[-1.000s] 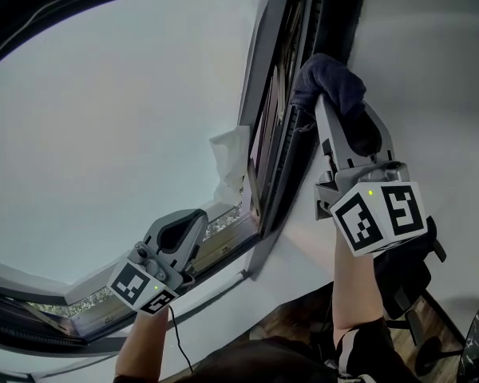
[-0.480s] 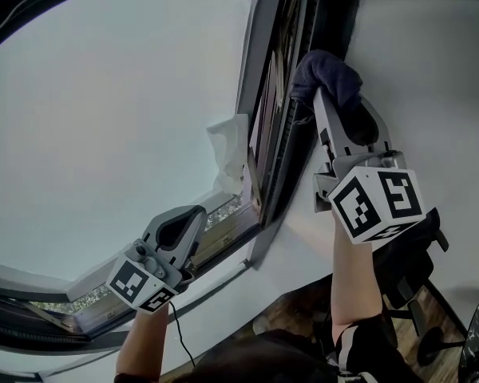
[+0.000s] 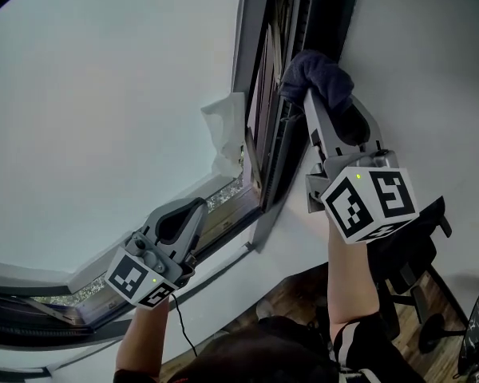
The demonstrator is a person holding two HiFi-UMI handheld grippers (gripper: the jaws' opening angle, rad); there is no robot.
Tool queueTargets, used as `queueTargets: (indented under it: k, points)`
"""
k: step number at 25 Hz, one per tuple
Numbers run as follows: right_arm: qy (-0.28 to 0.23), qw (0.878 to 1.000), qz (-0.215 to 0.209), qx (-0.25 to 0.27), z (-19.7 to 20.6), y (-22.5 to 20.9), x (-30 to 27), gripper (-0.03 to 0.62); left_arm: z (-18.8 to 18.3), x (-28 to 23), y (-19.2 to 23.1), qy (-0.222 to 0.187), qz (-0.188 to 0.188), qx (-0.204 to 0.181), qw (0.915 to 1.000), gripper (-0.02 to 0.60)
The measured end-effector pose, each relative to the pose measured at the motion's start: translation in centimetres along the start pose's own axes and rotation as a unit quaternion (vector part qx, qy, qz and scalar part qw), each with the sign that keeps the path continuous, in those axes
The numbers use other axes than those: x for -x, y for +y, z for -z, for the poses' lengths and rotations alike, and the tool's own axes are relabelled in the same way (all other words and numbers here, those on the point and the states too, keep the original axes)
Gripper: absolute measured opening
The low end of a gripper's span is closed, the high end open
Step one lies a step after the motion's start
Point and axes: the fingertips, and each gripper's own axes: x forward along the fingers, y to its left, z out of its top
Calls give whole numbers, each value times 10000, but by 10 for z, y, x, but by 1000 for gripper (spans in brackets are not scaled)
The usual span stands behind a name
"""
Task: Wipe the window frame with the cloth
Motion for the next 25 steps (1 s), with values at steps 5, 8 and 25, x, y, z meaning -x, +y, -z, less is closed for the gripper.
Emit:
queueTargets:
  k: [5, 8, 25]
  points:
    - [114, 9999, 38, -112, 18, 0, 5, 132, 11, 5, -1, 109, -6, 90, 9999, 20]
    - [217, 9995, 56, -201, 32, 1, 9, 132, 21, 7, -4, 198, -14, 185, 9996, 20]
    - [699, 9947, 23, -752, 109, -1, 32, 132, 67, 13, -23, 651, -99, 551, 9963, 21]
